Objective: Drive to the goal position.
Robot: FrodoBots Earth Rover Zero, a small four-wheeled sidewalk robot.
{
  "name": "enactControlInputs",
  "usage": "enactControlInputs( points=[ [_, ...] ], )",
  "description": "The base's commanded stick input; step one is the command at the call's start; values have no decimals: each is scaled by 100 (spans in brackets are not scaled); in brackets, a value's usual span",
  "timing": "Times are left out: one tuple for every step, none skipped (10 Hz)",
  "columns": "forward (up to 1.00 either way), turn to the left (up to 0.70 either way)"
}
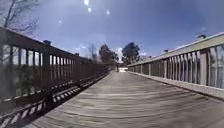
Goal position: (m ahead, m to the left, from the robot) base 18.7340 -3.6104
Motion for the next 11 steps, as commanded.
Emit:
enactControlInputs(
  points=[
    [70, 0],
    [70, 0],
    [70, 0],
    [70, 0],
    [70, 0],
    [70, 0],
    [70, 0],
    [70, 0],
    [70, 0],
    [70, 0],
    [70, 0]
  ],
)
